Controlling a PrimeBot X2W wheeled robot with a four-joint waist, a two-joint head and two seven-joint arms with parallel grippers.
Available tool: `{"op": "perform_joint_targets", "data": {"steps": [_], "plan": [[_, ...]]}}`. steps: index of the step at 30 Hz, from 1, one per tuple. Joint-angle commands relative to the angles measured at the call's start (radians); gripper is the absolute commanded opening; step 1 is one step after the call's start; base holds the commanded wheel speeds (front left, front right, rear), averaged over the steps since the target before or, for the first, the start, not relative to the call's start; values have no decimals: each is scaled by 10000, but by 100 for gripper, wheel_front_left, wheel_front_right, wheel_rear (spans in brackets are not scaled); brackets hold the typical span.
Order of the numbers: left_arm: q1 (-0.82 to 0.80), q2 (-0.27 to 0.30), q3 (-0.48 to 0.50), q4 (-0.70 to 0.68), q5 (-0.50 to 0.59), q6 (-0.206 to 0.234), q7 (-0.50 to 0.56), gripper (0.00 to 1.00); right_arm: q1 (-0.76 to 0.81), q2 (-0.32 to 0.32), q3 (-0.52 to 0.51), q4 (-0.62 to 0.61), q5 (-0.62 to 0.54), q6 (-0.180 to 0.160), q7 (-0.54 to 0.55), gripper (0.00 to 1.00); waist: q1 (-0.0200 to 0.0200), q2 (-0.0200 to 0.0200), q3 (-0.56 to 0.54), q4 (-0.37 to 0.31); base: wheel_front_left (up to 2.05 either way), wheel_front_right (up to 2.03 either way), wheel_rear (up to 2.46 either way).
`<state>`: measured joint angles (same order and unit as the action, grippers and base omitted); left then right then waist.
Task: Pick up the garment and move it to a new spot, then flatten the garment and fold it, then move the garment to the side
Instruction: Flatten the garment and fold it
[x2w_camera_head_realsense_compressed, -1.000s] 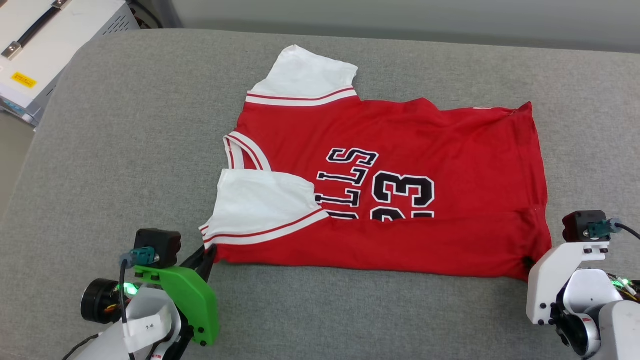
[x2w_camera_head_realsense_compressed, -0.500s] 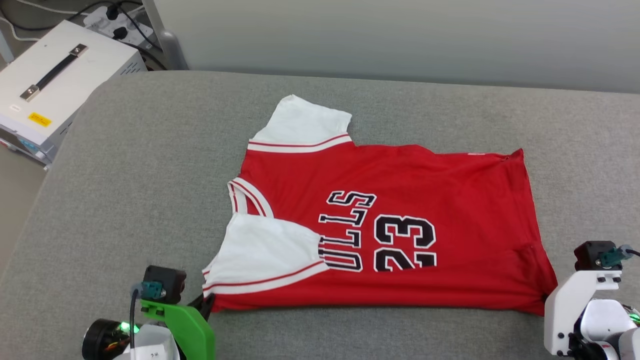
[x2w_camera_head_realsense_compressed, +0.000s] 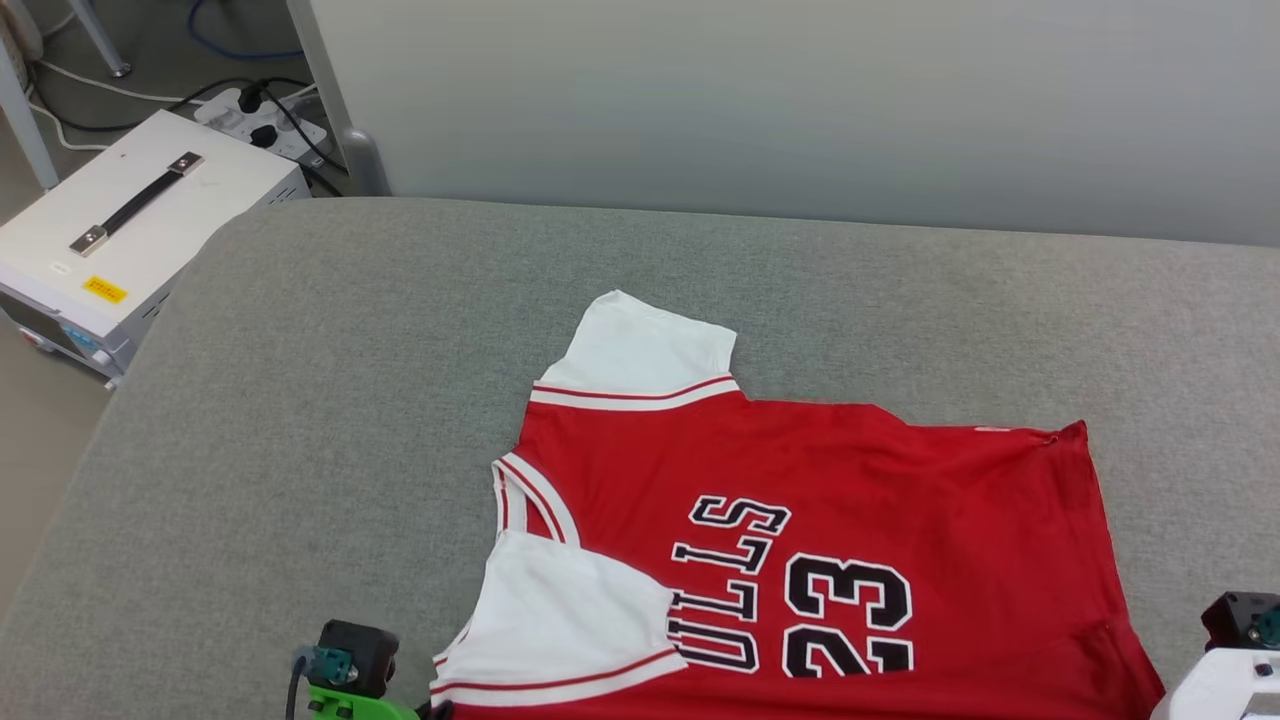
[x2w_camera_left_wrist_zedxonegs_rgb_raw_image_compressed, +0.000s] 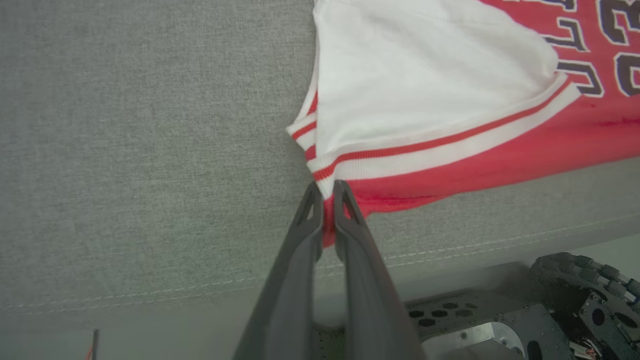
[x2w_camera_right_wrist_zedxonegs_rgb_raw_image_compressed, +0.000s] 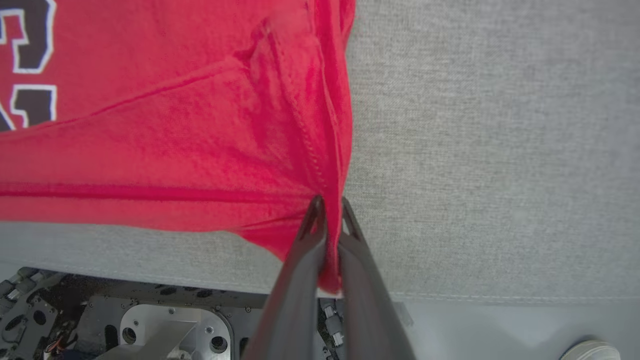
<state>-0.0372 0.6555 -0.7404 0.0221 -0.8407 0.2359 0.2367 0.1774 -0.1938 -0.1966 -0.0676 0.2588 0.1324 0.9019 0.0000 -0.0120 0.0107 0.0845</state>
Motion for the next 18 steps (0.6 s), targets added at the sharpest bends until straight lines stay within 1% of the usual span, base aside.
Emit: {"op": "perform_joint_targets", "data": {"steps": [1,3,4,5,6,11,15,18], "plan": [[122,33,-41,146,-12,-29,106,0,214,-24,-73,-20,-37,-17,86,0,0,120,2,-27,0,0,0],[97,-42,-125,309,-6,-95,131,0,276,32,-43,49,-50,-17,95,0,0,120,-4,-55,0,0,0],[79,-86,-145,387,1,-114,111,6,287,49,-19,102,-70,-17,54,20,0,120,-8,-66,0,0,0],[43,-119,-177,488,73,-117,52,87,270,74,-8,158,-108,-17,-65,98,0,120,-19,-82,0,0,0],[17,-176,-164,600,121,-89,-62,100,231,144,-33,222,-112,-17,-202,100,0,120,-41,-96,0,0,0],[-111,-438,47,917,310,-9,-885,100,-75,237,48,257,36,-17,-936,100,0,120,-229,-133,0,0,0],[-293,-650,419,991,528,86,-1980,100,-389,147,28,131,-30,-17,-1896,100,0,120,-443,-117,0,0,0],[-367,-909,830,920,537,119,-3001,100,-638,142,239,-123,136,-17,-2761,100,0,120,-631,-110,0,0,0]]}}
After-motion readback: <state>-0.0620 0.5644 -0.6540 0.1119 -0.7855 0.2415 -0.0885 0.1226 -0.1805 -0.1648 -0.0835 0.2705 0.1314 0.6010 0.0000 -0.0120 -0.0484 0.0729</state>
